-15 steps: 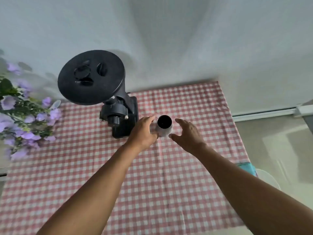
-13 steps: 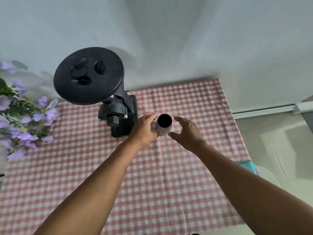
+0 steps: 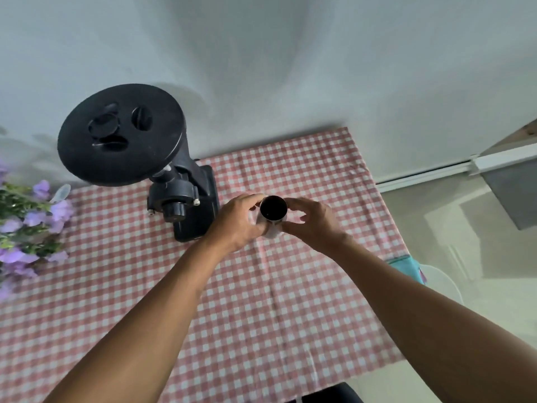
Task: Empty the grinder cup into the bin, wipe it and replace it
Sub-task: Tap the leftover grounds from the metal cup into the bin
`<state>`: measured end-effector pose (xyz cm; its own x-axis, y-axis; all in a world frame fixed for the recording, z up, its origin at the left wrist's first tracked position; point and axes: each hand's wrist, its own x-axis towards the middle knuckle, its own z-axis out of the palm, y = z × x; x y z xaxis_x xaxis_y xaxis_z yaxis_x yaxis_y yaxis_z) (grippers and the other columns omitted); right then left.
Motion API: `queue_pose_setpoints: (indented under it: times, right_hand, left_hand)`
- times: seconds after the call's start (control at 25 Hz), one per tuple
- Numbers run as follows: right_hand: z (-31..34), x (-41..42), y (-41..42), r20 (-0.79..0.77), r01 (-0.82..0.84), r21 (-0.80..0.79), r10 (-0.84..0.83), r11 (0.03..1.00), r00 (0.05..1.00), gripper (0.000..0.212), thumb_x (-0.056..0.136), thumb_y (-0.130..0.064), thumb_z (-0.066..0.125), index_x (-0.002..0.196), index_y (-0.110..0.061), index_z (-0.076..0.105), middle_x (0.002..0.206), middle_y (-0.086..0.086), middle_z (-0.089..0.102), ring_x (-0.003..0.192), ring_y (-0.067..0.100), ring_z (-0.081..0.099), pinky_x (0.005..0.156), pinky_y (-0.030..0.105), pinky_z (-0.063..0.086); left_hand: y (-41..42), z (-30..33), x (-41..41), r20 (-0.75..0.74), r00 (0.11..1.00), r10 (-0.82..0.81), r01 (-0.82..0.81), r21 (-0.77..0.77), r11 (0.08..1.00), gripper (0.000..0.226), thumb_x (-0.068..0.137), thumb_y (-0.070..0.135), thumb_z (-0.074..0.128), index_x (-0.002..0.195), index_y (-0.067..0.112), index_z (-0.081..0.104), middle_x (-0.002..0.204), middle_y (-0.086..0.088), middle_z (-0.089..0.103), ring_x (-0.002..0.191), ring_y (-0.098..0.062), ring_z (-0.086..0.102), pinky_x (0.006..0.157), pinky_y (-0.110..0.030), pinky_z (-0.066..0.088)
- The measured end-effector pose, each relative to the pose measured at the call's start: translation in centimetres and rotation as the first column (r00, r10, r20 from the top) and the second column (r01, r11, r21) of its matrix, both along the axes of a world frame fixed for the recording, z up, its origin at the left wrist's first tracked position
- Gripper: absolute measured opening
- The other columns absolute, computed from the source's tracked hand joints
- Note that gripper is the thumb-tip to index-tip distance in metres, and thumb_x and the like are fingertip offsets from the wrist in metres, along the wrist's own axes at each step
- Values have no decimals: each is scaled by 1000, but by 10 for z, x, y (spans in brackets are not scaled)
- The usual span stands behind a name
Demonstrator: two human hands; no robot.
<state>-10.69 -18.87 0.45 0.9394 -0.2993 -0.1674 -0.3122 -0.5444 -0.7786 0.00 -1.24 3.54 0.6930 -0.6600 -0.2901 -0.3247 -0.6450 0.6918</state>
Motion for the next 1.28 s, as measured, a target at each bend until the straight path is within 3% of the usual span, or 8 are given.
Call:
queue_pose_setpoints:
  times: [0.16,0.28,0.4,0.48,0.64,0.8,1.0,1.28]
  right_hand:
    - [32,-39,-24,66,31,39,-34,999,997,48,82,-21,87,129,-22,74,126,-5,76,113,3,67,87,8,51]
    - [65,-81,-52,87,89,66,-95,994,992,44,80,-24,88,121,-32,76,116,-11,79,108,6,71,84,24,58]
    - [89,-134,-81,102,166,95,-175,982,979,41,78,-16,90,116,-25,80,108,0,80,103,18,72,81,30,57]
    - [101,-174,-96,114,216,96,-226,972,967,42,77,-13,90,117,-23,79,106,4,79,100,20,73,81,32,57]
    - [116,-272,-136,181,293,128,-313,948,932,41,78,-13,90,117,-22,80,102,-6,78,98,12,74,79,25,59]
    - [130,-362,-174,178,316,205,-353,926,919,37,81,-24,88,114,-38,79,108,-12,77,105,5,72,81,23,58]
    - [134,-467,-219,192,410,227,-453,883,871,37,84,-35,85,120,-37,77,115,-12,75,111,5,70,87,30,60]
    - [123,-536,-249,164,505,274,-557,818,814,36,87,-32,83,122,-35,76,118,-12,75,113,4,69,89,30,60]
  left_hand:
    - [-16,32,-23,15,996,-93,94,-101,991,60,89,24,84,146,22,63,137,8,62,121,-6,52,100,-22,41]
    - [-43,52,-52,20,984,-174,175,-176,969,60,89,32,85,145,29,63,139,11,63,121,-2,55,102,-21,45]
    - [-80,68,-86,27,954,-298,296,-238,925,55,89,43,83,140,36,65,130,18,62,118,12,52,95,-14,43]
    - [-107,77,-113,27,928,-372,366,-266,892,54,90,42,82,140,37,64,133,16,63,122,12,53,96,-14,44]
    - [-167,90,-186,64,863,-501,497,-281,821,57,92,37,80,146,30,63,139,10,66,131,-3,58,106,-24,50]
    - [-218,106,-262,134,795,-592,604,-269,750,56,93,43,77,145,29,63,134,14,66,132,-6,58,109,-31,50]
    - [-286,118,-356,244,700,-671,714,-227,662,59,92,48,76,144,23,64,132,11,68,127,-5,59,108,-31,51]
    - [-350,97,-405,153,646,-748,758,-252,602,67,82,53,83,142,28,69,135,9,72,127,-10,63,104,-42,55]
